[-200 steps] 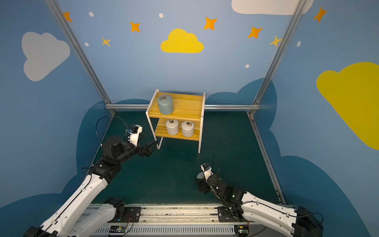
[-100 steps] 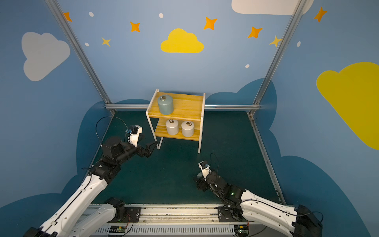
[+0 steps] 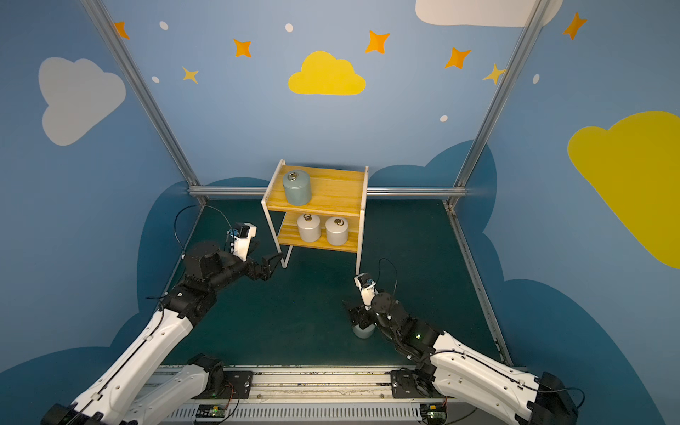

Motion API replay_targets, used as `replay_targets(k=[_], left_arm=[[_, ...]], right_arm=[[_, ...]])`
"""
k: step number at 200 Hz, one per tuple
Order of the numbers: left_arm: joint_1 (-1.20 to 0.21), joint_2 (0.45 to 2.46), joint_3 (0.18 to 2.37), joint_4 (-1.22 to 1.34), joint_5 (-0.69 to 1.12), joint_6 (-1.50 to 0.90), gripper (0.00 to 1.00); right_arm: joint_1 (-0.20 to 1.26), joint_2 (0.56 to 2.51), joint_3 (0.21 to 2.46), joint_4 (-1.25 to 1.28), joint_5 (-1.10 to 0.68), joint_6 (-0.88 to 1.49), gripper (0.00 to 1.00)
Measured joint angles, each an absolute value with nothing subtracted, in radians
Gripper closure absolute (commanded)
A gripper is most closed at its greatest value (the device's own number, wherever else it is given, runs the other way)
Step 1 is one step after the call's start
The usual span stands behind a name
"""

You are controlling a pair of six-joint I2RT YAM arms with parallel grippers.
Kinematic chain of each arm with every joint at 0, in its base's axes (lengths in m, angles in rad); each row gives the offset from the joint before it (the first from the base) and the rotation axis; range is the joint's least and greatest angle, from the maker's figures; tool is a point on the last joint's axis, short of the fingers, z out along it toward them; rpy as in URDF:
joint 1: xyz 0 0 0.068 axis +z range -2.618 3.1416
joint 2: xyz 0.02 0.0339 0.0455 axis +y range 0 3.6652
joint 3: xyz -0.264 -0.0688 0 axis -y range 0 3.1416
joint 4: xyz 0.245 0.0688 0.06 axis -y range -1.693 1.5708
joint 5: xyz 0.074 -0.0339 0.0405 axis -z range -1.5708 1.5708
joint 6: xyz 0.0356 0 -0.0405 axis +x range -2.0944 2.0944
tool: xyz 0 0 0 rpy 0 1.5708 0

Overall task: Remove the tea canisters from the shelf
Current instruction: Pick up the tea canister from the shelf.

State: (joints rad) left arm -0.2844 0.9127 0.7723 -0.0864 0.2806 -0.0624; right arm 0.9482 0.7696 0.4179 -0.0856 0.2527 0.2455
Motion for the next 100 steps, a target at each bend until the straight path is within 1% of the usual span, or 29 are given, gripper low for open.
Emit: replay_targets(k=[54,100], left_arm=[[-0.285,0.974,0.955,-0.138,0.289,-0.05,0.0],[-0.285,1.084,1.139,-0.161,0.305,-0.022,0.0]], right_arm=[[0.856,0.773,0.548,-0.165,0.195,0.226,0.11],[0.739,0.807,0.645,-0.206,0.115,0.207,0.11]])
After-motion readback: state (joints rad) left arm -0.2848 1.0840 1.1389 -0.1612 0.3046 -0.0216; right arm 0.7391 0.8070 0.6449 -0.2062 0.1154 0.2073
